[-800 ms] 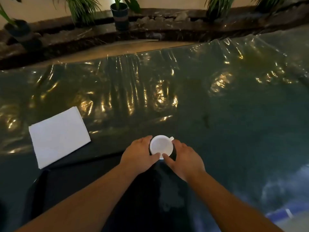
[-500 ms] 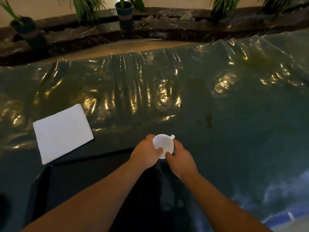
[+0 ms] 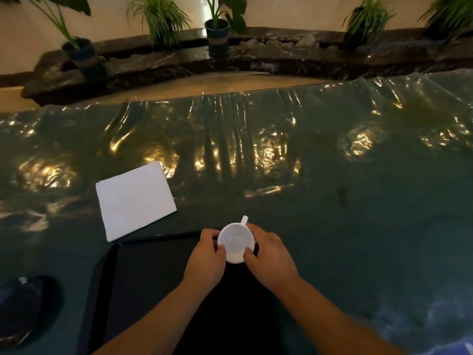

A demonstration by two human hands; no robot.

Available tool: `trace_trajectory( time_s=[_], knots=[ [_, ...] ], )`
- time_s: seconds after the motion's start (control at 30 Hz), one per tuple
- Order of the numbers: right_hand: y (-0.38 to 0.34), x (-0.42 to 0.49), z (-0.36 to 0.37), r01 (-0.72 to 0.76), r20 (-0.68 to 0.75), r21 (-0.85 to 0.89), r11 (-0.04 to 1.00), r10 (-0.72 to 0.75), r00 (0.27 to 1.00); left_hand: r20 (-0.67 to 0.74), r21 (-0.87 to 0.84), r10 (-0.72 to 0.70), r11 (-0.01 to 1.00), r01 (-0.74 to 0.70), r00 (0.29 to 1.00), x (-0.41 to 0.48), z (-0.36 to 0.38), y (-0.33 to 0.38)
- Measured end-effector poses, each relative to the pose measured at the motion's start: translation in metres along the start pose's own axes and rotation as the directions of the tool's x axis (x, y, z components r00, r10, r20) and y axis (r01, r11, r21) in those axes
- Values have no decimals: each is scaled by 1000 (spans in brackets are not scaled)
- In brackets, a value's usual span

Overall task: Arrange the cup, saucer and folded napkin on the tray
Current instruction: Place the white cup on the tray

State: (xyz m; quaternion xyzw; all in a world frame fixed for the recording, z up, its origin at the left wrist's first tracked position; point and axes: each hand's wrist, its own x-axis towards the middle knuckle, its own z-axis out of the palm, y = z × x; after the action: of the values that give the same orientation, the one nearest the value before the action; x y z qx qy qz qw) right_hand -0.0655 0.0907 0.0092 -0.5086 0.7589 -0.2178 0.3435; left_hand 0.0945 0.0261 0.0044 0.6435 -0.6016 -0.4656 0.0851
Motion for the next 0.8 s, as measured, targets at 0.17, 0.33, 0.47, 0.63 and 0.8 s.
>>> trace_trajectory(
  time_s=[0.17, 0.33, 0.47, 0.63, 0.8],
  knots=[
    [-4, 1, 11, -9, 63, -64, 998, 13, 998, 51, -17, -61, 998, 62, 997, -4, -5, -18],
    [-2, 3, 20, -19, 99, -141, 990, 33, 995, 123, -66, -122, 989, 130, 985, -6, -9, -28],
    [-1, 6, 24, -23, 84, -178, 984, 38, 996, 144, -94, -104, 988, 119, 984, -6, -11, -32],
    [-4, 10, 25, 3, 74, -194, 981, 12, 997, 205, -116, -42, 991, 67, 978, -8, -11, -31],
    [-22, 15, 26, 81, 48, -239, 968, -71, 996, 68, 127, 95, 986, -104, 993, -9, -46, -40]
  ],
)
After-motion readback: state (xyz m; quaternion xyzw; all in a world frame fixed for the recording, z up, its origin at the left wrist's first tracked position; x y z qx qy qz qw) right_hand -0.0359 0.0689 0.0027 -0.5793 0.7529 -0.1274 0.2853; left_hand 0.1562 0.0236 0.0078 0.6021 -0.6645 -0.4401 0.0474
